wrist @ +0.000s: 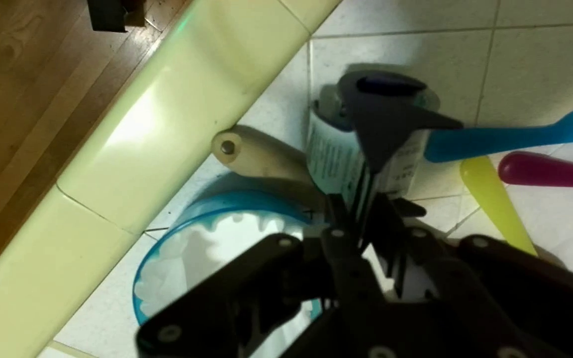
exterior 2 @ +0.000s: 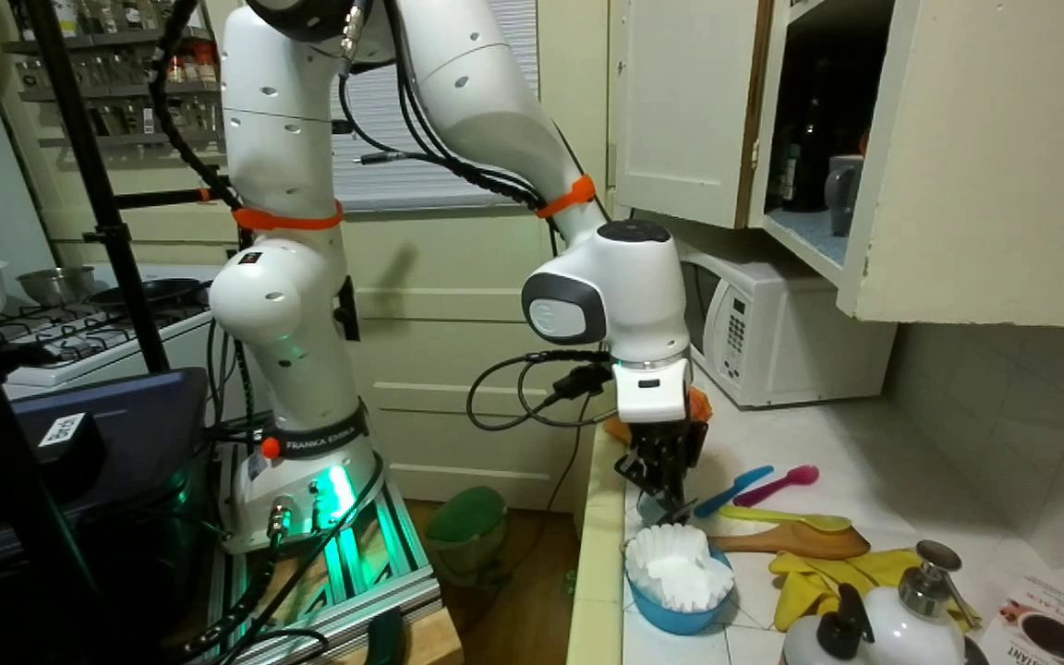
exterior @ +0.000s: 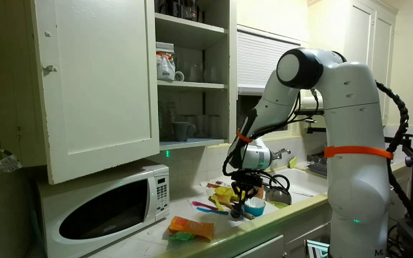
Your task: Put the white and black object in the open cabinet
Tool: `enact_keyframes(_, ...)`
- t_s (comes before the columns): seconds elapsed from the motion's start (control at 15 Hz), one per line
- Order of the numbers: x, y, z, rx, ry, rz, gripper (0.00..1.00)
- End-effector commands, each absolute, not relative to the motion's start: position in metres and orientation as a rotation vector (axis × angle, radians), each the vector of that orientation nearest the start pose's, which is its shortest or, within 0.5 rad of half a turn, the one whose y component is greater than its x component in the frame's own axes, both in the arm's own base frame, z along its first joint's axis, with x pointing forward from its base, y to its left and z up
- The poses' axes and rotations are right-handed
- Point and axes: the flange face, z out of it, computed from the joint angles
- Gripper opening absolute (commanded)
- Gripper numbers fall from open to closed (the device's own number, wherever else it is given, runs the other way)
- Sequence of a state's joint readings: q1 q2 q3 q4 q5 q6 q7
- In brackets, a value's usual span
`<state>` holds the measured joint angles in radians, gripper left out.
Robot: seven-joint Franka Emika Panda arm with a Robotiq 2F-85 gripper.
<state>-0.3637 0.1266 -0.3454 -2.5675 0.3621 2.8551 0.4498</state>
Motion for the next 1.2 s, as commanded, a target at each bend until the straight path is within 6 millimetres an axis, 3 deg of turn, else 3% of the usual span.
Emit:
enact_keyframes(0.0,0.335,-0.297,0.256,-2.302,1.948,-0.284,0.03)
enact_keyframes(0.07,0.334,-0.288,0.266,-2.346,1.861,-0.299,0.0)
enact_keyframes(0.27,0.321,-0.265,0.296,-2.48,1.635,-0.35,0.02)
enact_keyframes(0.6,0.295,-0.251,0.359,-2.667,1.309,-0.591,0.02)
enact_keyframes(0.67,0.301,-0.263,0.392,-2.683,1.256,-0.655,0.02)
enact_keyframes(0.8,0.293,-0.255,0.433,-2.69,1.139,-0.783,0.02)
enact_keyframes(0.87,0.286,-0.245,0.443,-2.685,1.08,-0.846,0.02)
enact_keyframes(1.13,0.265,-0.214,0.521,-2.632,0.831,-1.027,0.02)
